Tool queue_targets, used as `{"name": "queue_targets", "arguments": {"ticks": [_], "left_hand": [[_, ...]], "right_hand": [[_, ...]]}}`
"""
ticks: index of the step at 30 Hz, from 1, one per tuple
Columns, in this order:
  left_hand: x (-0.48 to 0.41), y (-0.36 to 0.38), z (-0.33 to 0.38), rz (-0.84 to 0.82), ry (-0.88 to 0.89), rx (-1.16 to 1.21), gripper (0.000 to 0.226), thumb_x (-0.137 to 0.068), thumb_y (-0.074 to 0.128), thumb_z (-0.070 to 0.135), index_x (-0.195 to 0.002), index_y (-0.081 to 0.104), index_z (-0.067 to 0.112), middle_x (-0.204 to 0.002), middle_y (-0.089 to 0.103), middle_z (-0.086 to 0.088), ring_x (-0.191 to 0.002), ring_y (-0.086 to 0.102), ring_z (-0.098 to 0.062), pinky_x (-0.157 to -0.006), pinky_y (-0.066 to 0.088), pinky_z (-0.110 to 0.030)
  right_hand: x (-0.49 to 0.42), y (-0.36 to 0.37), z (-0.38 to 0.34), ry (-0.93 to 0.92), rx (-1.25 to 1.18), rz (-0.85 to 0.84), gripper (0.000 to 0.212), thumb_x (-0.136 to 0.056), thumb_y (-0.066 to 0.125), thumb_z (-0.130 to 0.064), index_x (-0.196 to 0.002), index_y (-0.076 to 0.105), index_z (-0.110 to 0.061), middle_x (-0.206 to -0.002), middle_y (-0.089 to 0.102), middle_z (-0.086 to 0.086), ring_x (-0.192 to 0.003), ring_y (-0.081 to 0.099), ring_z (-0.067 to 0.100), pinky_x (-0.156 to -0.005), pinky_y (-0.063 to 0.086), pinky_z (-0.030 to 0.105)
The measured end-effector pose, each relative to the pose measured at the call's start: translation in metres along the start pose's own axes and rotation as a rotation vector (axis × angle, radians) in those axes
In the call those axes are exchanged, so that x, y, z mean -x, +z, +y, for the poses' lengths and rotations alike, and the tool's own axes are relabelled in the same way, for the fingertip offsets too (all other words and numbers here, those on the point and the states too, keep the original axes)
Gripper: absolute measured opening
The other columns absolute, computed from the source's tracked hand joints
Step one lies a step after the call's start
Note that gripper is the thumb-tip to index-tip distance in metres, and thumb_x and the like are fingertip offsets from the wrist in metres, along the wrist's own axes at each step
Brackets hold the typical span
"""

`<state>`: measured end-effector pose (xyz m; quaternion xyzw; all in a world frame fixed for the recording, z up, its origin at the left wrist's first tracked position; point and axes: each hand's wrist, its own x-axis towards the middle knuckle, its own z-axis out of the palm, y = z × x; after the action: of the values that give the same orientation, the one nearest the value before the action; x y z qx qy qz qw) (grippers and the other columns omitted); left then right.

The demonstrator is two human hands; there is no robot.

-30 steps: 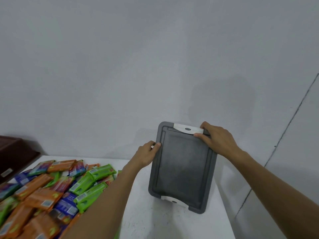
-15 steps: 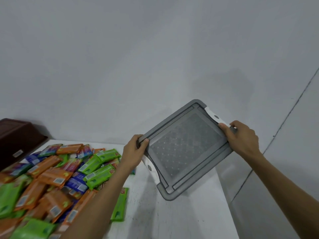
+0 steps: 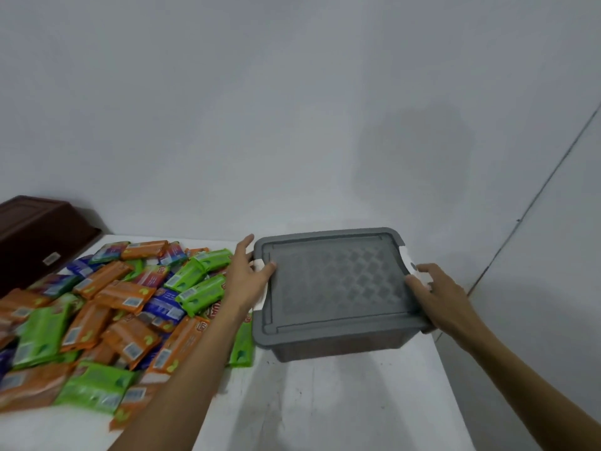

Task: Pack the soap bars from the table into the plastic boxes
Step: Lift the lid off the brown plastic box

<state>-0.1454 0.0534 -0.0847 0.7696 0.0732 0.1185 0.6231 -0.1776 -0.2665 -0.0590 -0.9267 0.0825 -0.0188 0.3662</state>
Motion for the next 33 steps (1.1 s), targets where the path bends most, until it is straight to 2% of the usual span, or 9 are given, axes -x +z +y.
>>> {"name": "queue_targets", "arguments": {"ticks": [3,7,10,13,19,22,25,28,33], "left_hand": [[0.005,-0.005,-0.007,-0.071,-0.018,-0.013,0.064,-0.086,0.068,0.009,-0.142,0.04,0.021,-0.134,0.052,-0.007,-0.119,0.052,-0.02,-0.103,0.044,-0.042],[0.017,-0.007,-0.018,-0.154,0.0,-0.071,0.064,-0.086,0.068,0.006,-0.143,0.039,0.015,-0.138,0.045,0.003,-0.122,0.047,-0.014,-0.104,0.039,-0.029],[0.026,-0.008,-0.029,-0.176,-0.011,-0.106,0.066,-0.086,0.068,0.006,-0.144,0.038,0.015,-0.134,0.044,0.008,-0.121,0.043,-0.008,-0.1,0.038,-0.027],[0.035,-0.01,-0.038,-0.183,-0.035,-0.151,0.066,-0.087,0.067,0.008,-0.145,0.037,0.018,-0.132,0.046,0.008,-0.118,0.043,-0.007,-0.098,0.04,-0.028],[0.05,-0.012,-0.037,-0.15,0.034,-0.259,0.06,-0.09,0.064,0.021,-0.144,0.038,0.023,-0.127,0.045,0.013,-0.114,0.047,-0.008,-0.096,0.04,-0.027],[0.057,-0.011,-0.034,-0.049,0.059,-0.543,0.05,-0.092,0.06,0.035,-0.135,0.05,0.013,-0.124,0.059,0.0,-0.111,0.056,-0.022,-0.091,0.043,-0.034],[0.056,-0.01,-0.032,-0.06,0.109,-0.661,0.037,-0.095,0.053,0.033,-0.123,0.058,0.008,-0.113,0.066,-0.013,-0.097,0.06,-0.029,-0.079,0.043,-0.032],[0.053,-0.013,-0.03,-0.087,0.17,-0.647,0.024,-0.096,0.051,0.027,-0.111,0.062,0.011,-0.097,0.07,-0.011,-0.08,0.059,-0.022,-0.067,0.042,-0.03],[0.053,-0.023,-0.033,-0.14,0.059,-0.402,0.028,-0.1,0.047,0.024,-0.125,0.059,0.024,-0.109,0.064,0.009,-0.097,0.06,-0.006,-0.076,0.047,-0.024]], "right_hand": [[0.016,0.012,0.008,0.03,0.031,-0.014,0.045,-0.097,0.043,-0.049,-0.133,0.041,-0.022,-0.101,0.066,0.013,-0.07,0.068,0.023,-0.055,0.06,0.035],[0.035,0.022,0.019,0.048,0.126,0.011,0.052,-0.096,0.047,-0.048,-0.137,0.042,-0.018,-0.114,0.065,0.018,-0.081,0.055,0.023,-0.078,0.049,0.036],[0.047,0.028,0.024,0.059,0.132,-0.016,0.053,-0.095,0.048,-0.048,-0.139,0.042,-0.019,-0.122,0.063,0.016,-0.093,0.061,0.029,-0.083,0.047,0.036],[0.053,0.034,0.029,0.061,0.139,-0.055,0.053,-0.096,0.048,-0.046,-0.141,0.039,-0.02,-0.127,0.061,0.013,-0.091,0.059,0.026,-0.079,0.043,0.031],[0.055,0.04,0.035,0.072,0.143,-0.032,0.049,-0.097,0.046,-0.045,-0.14,0.04,-0.021,-0.103,0.066,0.011,-0.076,0.051,0.021,-0.072,0.039,0.03],[0.056,0.042,0.036,0.058,0.129,-0.021,0.047,-0.099,0.045,-0.041,-0.14,0.041,-0.019,-0.09,0.061,0.007,-0.078,0.053,0.025,-0.072,0.039,0.031],[0.058,0.042,0.036,0.049,0.11,-0.026,0.046,-0.1,0.043,-0.038,-0.14,0.042,-0.015,-0.107,0.066,0.016,-0.097,0.061,0.034,-0.078,0.041,0.033],[0.055,0.042,0.043,0.021,0.092,-0.007,0.036,-0.1,0.035,-0.04,-0.118,0.055,-0.015,-0.102,0.068,0.014,-0.092,0.062,0.031,-0.079,0.045,0.037],[0.048,0.035,0.059,0.007,-0.108,-0.06,0.034,-0.103,0.033,-0.039,-0.091,0.061,-0.024,-0.088,0.067,-0.001,-0.083,0.062,0.02,-0.074,0.049,0.037]]}}
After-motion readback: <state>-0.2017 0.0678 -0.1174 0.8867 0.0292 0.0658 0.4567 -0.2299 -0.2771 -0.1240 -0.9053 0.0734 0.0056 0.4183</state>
